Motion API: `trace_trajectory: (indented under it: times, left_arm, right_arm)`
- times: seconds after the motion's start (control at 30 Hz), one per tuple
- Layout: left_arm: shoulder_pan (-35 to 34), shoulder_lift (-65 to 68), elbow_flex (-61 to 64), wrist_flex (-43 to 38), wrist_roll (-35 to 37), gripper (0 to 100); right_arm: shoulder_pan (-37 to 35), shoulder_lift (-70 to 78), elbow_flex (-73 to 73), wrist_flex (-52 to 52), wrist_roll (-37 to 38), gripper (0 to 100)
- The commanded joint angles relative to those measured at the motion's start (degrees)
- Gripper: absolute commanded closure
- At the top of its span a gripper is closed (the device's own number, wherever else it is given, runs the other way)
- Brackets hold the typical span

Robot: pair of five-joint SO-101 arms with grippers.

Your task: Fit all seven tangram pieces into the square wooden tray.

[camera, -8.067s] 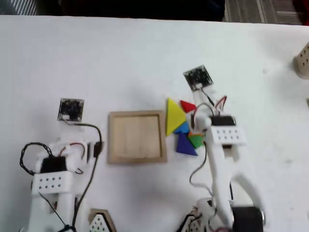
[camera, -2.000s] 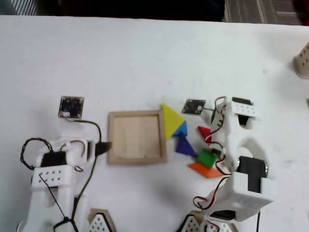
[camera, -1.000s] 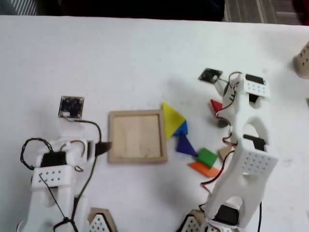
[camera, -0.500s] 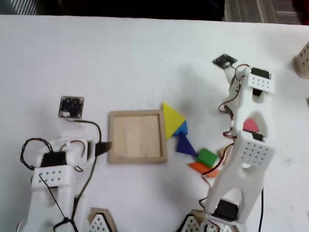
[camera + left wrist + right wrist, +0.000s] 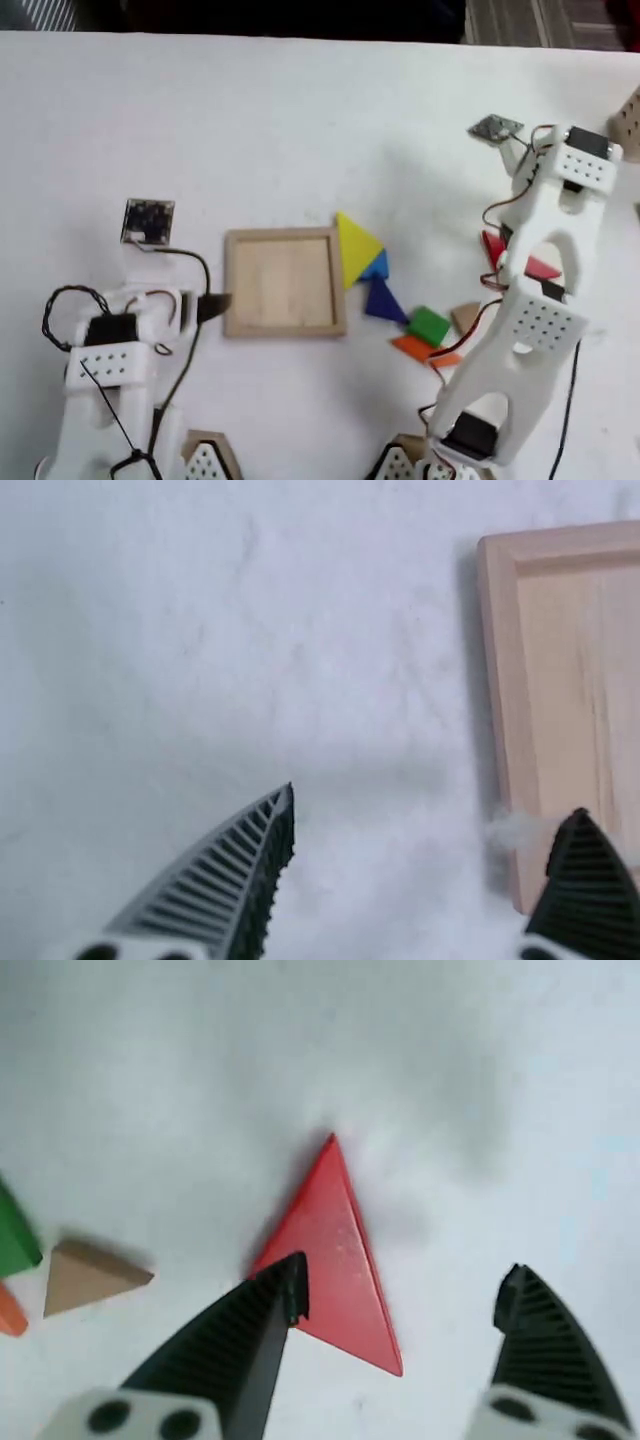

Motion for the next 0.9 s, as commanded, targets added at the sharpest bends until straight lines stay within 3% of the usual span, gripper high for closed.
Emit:
trace_trajectory:
  times: [0.0, 0.4, 0.7, 0.87]
  left_arm:
    - [0.9, -0.2, -1.5, -2.9, -0.7, 61]
    - [1.0, -0.3, -0.6, -4.2, -0.6, 61]
    - [1.0, -0.3, -0.6, -4.1, -0.6, 61]
    - [1.0, -0.3, -0.5, -4.1, -0.7, 61]
  right_arm:
    - [3.0, -3.5, -0.9, 1.2, 4.9, 72.1]
    - [3.7, -15.3, 20.9, 0.0, 12.9, 72.4]
    - [3.6, -30.5, 46.9, -22.0, 12.0, 71.9]
    - [2.8, -30.6, 52.5, -30.3, 10.4, 57.5]
